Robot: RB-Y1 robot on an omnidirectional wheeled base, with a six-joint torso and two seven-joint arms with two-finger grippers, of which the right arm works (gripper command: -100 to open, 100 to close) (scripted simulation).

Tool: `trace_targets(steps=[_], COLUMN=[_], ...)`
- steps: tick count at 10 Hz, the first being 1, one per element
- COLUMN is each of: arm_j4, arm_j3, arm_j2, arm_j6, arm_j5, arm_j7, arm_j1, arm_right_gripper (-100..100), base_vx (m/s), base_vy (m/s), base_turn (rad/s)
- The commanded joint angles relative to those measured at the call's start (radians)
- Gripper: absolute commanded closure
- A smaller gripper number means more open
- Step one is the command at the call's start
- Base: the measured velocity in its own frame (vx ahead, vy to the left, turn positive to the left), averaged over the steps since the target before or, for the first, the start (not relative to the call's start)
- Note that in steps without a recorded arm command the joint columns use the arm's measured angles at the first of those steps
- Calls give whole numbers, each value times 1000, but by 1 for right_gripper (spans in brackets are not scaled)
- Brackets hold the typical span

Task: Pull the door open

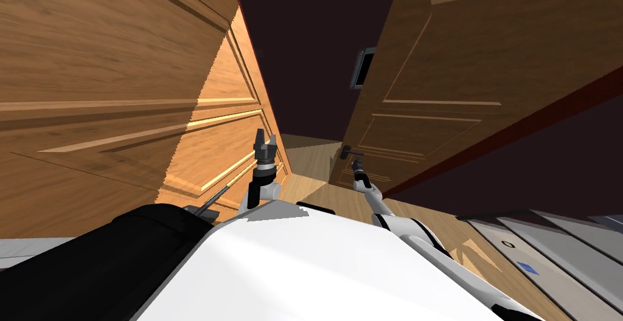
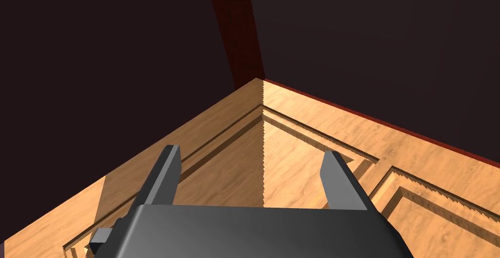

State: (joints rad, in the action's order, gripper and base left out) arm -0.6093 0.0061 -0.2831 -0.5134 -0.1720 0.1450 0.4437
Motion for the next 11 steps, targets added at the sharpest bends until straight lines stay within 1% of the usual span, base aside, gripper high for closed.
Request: trace_targets(steps=[1,2,4,5,6,7,8,9,10,11], arm_j4=[-9,-5,-5,5,8,8,14,20,45,45], arm_j3=[-6,-8,-8,-15,-17,-17,-20,-24,-18,-18], arm_j2=[-38,-51,-51,-87,-99,-99,-119,-140,-131,-131], arm_j6=[-2,-6,-6,-18,-22,-22,-29,-36,-40,-40], arm_j5=[-7,-10,-10,-17,-20,-20,-24,-28,-24,-24], arm_j7=[25,34,34,60,68,68,82,97,91,91], arm_j1=[-22,-27,-27,-41,-45,-45,-53,-61,-40,-40], arm_right_gripper=[-100,-100,-100,-100,-100,-100,-100,-100,-100,100], base_vx=[129,168,59,100,147,95,94,139,68,-11], base_vy=[33,34,16,35,46,24,0,10,3,-2], base_turn=[205,176,1,217,167,10,85,191,39,-35])
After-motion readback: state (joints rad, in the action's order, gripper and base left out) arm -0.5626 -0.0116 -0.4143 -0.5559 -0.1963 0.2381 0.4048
